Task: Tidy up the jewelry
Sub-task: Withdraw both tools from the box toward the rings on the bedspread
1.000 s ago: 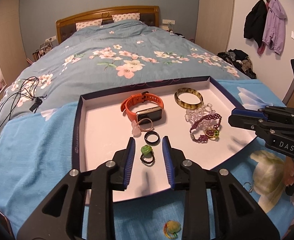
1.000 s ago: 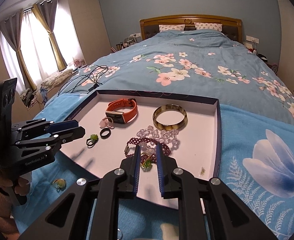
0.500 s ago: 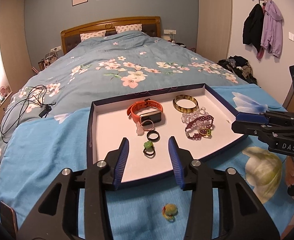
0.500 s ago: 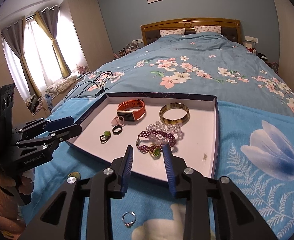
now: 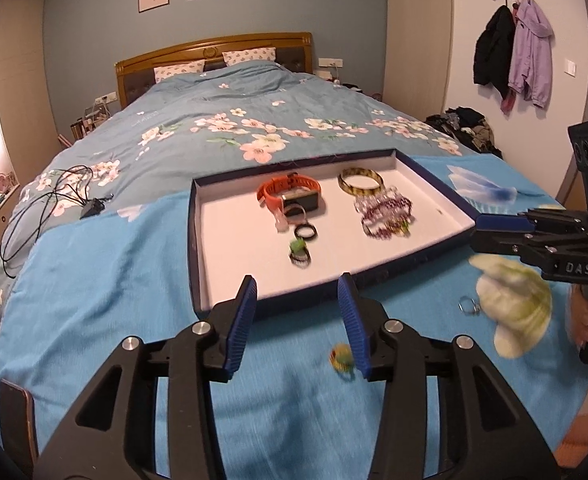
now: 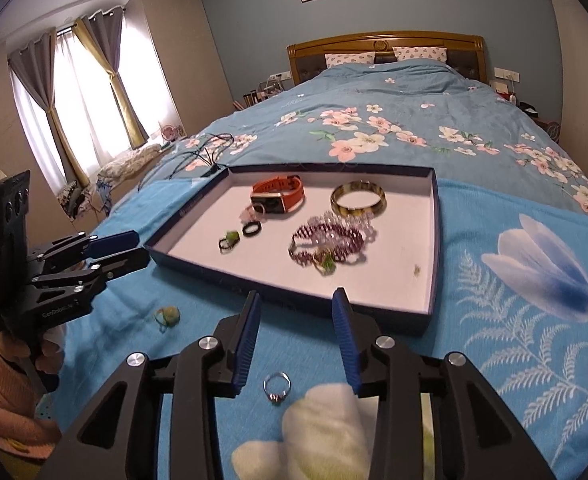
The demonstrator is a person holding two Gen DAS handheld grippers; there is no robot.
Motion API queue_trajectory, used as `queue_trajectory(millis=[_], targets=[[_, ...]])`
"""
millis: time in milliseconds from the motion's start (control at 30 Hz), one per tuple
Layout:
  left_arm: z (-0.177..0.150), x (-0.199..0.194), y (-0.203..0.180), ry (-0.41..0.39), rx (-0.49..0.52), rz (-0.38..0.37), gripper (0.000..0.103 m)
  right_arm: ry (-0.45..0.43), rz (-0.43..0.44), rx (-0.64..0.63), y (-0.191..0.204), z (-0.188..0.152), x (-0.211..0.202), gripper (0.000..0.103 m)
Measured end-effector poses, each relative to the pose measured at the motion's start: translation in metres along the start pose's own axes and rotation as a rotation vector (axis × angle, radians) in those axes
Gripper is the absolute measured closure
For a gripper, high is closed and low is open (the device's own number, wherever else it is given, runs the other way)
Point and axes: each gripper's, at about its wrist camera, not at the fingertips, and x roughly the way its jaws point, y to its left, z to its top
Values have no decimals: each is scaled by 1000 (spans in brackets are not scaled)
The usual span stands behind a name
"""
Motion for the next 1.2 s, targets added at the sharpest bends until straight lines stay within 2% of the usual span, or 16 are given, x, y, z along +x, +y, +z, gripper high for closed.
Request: queue_trajectory(millis=[333, 533, 700, 1033, 1200], targets=[[-30, 1, -11, 57, 24, -54, 61, 68, 8, 27, 0, -25, 4, 64], [-31, 3, -19, 71, 43, -83, 61, 79, 7, 14, 5, -28, 2, 58], [-31, 11, -22, 108, 57, -95, 62, 100, 12, 2, 11, -31, 4, 58], [-30, 31, -20, 186, 33, -151, 70, 144, -7, -4, 13, -35, 11, 58], [-32, 37, -19, 209, 21, -149, 74, 167, -33, -43, 20, -35, 18, 58]])
